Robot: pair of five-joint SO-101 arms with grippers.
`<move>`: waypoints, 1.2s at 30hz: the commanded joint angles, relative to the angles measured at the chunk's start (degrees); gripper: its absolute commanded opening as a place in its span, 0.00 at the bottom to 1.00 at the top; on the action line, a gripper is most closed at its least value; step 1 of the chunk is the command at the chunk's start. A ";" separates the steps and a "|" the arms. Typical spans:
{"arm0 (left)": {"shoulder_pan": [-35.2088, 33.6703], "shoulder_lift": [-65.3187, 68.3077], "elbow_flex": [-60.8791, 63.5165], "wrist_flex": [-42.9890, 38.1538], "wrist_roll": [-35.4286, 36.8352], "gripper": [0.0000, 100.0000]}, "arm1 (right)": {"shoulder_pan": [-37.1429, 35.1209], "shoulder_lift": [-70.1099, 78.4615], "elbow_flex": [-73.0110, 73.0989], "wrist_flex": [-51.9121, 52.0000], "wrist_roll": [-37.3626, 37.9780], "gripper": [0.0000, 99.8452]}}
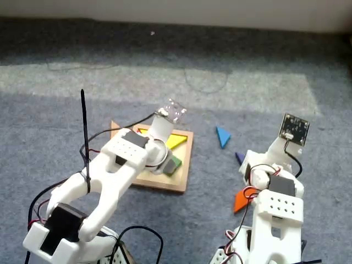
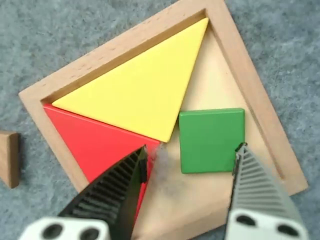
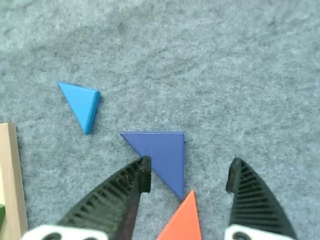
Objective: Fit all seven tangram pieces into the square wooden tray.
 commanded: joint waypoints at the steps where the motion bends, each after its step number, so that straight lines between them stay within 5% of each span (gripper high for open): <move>1: -3.47 0.31 -0.84 -1.58 0.53 0.27 | 0.31 -1.27 -0.40 -1.54 0.53 0.24; 16: -4.44 -8.48 -0.31 2.46 0.26 0.27 | 0.31 -1.27 -0.40 -1.54 0.62 0.24; 22: -13.49 -16.48 -0.57 3.69 0.62 0.22 | 0.31 -1.27 -0.40 -1.54 0.62 0.24; 36: -24.57 5.58 -13.49 1.67 6.77 0.25 | 0.22 -1.27 -0.40 -1.54 0.62 0.24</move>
